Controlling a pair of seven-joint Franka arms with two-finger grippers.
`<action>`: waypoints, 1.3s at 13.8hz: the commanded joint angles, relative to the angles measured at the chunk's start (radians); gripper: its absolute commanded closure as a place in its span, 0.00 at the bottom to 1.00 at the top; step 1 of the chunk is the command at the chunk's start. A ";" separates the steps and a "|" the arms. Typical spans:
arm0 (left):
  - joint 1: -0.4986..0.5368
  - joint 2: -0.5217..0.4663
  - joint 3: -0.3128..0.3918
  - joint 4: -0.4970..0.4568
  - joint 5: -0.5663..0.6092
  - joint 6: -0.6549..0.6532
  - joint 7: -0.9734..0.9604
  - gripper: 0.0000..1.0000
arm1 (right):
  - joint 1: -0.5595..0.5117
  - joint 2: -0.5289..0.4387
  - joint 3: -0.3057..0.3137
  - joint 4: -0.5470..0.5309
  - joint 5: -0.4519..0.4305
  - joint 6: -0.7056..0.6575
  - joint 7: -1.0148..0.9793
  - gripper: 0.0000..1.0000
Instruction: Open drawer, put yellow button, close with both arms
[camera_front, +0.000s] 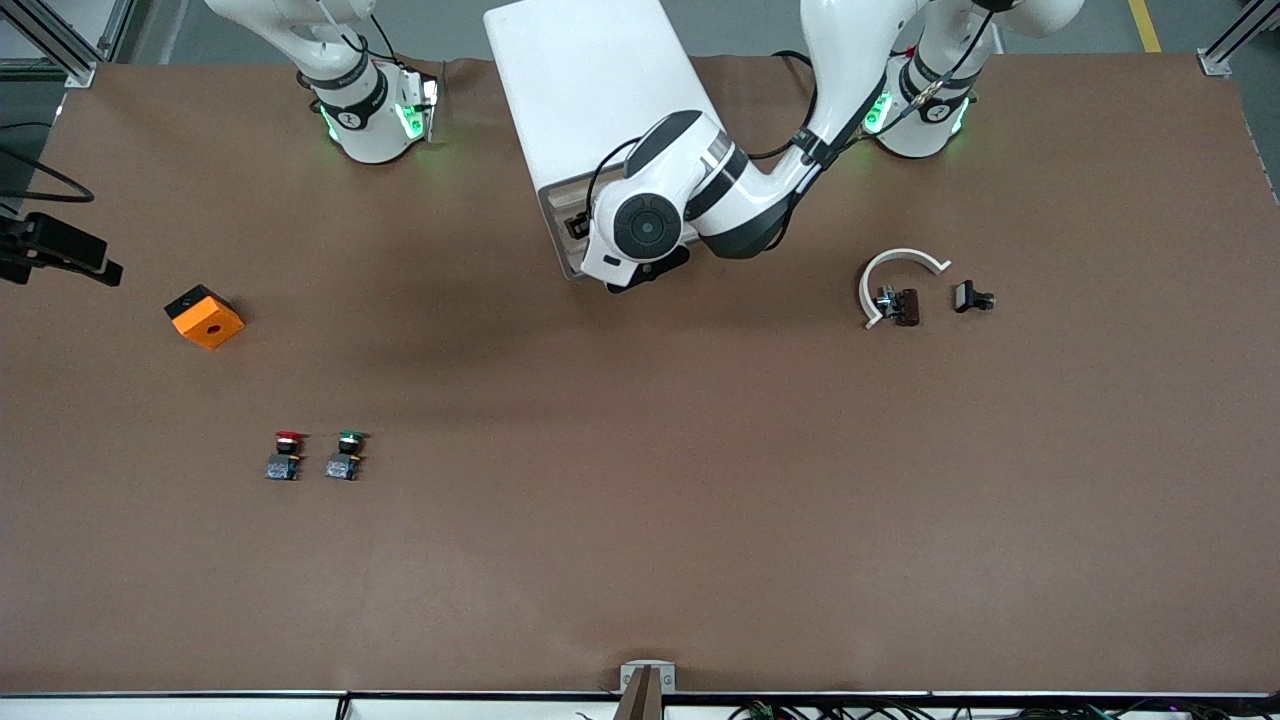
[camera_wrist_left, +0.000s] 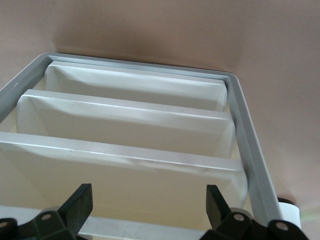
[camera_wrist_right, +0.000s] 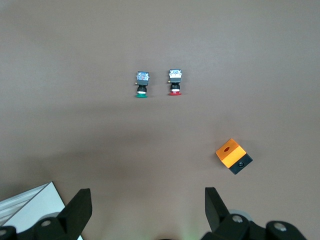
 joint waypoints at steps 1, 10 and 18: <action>0.019 -0.009 0.016 0.014 0.012 -0.002 -0.008 0.00 | -0.003 -0.073 0.002 -0.085 0.007 0.023 0.007 0.00; 0.229 -0.120 0.053 0.125 0.330 -0.003 0.078 0.00 | -0.002 -0.244 0.002 -0.315 -0.002 0.139 -0.059 0.00; 0.496 -0.367 0.047 0.109 0.347 -0.356 0.513 0.00 | -0.006 -0.243 -0.002 -0.286 -0.039 0.109 -0.053 0.00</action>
